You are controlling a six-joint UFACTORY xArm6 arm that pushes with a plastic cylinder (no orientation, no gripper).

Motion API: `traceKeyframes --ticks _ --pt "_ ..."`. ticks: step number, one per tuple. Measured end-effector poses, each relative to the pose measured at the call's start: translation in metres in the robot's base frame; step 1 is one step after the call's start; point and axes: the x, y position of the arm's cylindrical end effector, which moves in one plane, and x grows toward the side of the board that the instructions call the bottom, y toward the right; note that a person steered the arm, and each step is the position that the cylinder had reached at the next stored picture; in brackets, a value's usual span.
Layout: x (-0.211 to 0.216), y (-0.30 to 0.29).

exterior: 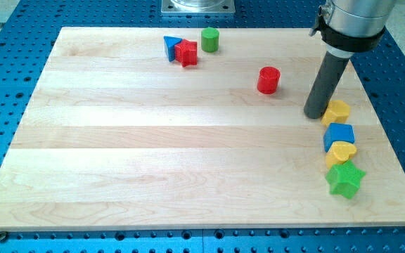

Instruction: Move your arm to the left of red circle

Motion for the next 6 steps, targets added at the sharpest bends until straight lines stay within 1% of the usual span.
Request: traceKeyframes --ticks 1,2,3,4,6 --pt "-0.001 -0.037" --pt "0.014 -0.131" --pt "-0.034 -0.114" --pt "-0.070 -0.128" --pt "-0.067 -0.025"
